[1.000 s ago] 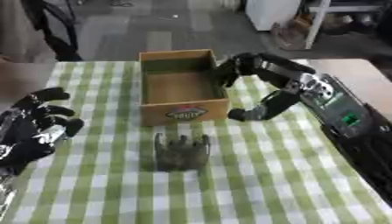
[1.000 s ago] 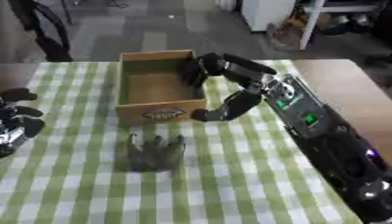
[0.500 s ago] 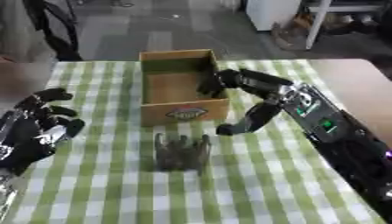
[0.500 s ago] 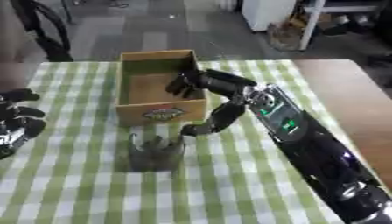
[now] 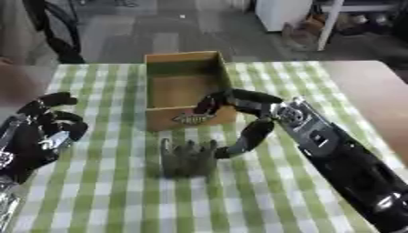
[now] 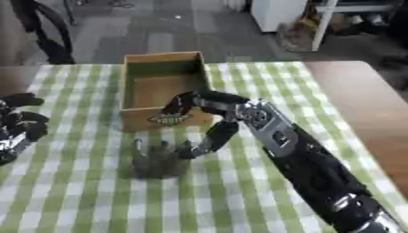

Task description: Pick up objects on the table and place them in the box.

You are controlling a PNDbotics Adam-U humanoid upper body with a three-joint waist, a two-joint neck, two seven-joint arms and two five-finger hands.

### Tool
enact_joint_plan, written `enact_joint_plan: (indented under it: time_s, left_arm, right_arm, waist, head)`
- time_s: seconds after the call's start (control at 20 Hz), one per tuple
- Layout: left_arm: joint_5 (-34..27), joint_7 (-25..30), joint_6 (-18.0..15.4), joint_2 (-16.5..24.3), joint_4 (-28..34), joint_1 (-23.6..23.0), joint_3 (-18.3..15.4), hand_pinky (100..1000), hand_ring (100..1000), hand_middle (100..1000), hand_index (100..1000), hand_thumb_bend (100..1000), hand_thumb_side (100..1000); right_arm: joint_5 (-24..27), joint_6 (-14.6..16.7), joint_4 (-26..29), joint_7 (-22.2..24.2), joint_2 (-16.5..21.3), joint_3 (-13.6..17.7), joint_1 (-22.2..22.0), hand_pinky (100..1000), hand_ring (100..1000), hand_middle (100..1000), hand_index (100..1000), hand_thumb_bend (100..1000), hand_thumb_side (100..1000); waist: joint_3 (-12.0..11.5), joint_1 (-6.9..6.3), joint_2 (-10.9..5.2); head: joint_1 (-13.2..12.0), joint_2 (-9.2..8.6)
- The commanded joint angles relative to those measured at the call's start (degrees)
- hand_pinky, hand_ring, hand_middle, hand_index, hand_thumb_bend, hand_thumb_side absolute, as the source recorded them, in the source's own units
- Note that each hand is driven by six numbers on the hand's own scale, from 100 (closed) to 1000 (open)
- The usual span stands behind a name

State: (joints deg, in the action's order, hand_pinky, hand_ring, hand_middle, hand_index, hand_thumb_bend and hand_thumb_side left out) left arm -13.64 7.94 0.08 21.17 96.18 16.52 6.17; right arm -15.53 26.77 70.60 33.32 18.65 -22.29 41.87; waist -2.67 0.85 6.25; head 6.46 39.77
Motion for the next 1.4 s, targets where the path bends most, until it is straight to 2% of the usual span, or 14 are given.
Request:
enact_joint_plan:
  time_s: [0.05,0.35,1.05,1.4]
  left_arm:
    - [-0.15,0.18,-0.01,0.67,0.68,0.96,0.11,559,636,731,808,567,240]
    - [-0.15,0.27,0.05,0.54,0.71,1.12,0.23,559,643,731,809,562,241]
    - [-0.29,0.43,0.11,0.37,0.8,1.24,0.42,560,661,738,806,554,245]
    - [-0.4,0.49,0.19,0.12,0.69,1.21,0.55,559,662,738,807,549,251]
  right_arm:
    - [-2.05,0.69,-0.16,0.13,-0.44,-0.02,1.02,805,851,817,883,561,377]
    - [-5.66,1.65,-2.06,-0.29,-1.91,-0.05,0.85,846,870,829,886,577,405]
    - [-11.74,3.26,-5.39,-1.16,-3.74,-0.1,0.19,857,859,821,880,584,435]
    - [-16.85,3.84,-8.34,-3.1,-5.64,0.57,0.05,859,855,818,879,580,443]
  waist:
    - [-0.05,-0.06,-0.59]
    - [-0.25,-0.07,-0.45]
    - [-0.2,-0.15,-0.28]
    - [-0.28,-0.43,-0.28]
  head:
    - [0.08,0.49]
    - [0.27,0.39]
    - [0.83,0.19]
    - [1.26,0.17]
